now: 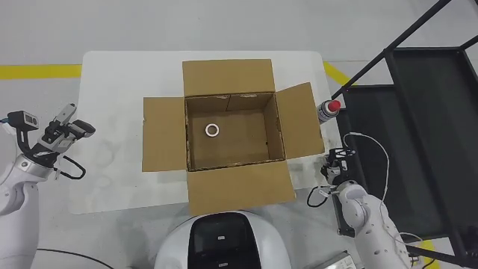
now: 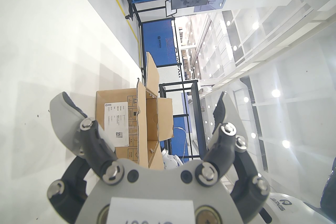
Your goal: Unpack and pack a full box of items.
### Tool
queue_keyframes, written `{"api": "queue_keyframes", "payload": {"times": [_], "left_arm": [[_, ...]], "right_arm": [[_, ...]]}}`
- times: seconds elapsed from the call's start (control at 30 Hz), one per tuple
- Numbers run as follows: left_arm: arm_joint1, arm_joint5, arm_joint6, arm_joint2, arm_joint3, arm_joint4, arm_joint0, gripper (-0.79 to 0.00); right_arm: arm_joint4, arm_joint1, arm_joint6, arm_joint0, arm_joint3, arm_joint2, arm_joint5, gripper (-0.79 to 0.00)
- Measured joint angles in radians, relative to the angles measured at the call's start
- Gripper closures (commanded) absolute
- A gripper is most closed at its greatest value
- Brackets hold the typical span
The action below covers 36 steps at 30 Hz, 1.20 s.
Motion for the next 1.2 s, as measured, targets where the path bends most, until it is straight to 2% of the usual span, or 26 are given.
{"api": "queue_keyframes", "payload": {"times": [0.17, 0.23, 0.3, 0.33, 0.37, 0.67, 1.0, 1.2], "left_arm": [[0.0, 0.0, 0.0, 0.0, 0.0, 0.0, 0.0, -0.785], [0.0, 0.0, 0.0, 0.0, 0.0, 0.0, 0.0, -0.785], [0.0, 0.0, 0.0, 0.0, 0.0, 0.0, 0.0, -0.785], [0.0, 0.0, 0.0, 0.0, 0.0, 0.0, 0.0, -0.785], [0.0, 0.0, 0.0, 0.0, 0.0, 0.0, 0.0, -0.785], [0.0, 0.0, 0.0, 0.0, 0.0, 0.0, 0.0, -0.785], [0.0, 0.0, 0.0, 0.0, 0.0, 0.0, 0.0, -0.785], [0.0, 0.0, 0.0, 0.0, 0.0, 0.0, 0.0, -0.785]], "right_arm": [[-0.007, -0.002, -0.025, 0.024, 0.027, -0.016, 0.04, 0.0], [-0.012, -0.002, -0.03, 0.034, 0.037, -0.02, 0.052, -0.126], [-0.019, -0.002, -0.03, 0.045, 0.048, -0.026, 0.064, -0.336], [-0.021, -0.003, -0.03, 0.05, 0.053, -0.029, 0.067, -0.65], [-0.021, -0.003, -0.03, 0.055, 0.059, -0.032, 0.07, -0.785], [0.019, 0.0, -0.033, 0.058, 0.062, -0.023, 0.058, -0.785], [0.184, 0.016, -0.054, -0.146, -0.243, 0.134, -0.085, -0.785], [0.333, 0.018, -0.047, -0.193, -0.39, 0.17, -0.201, -0.785]]}}
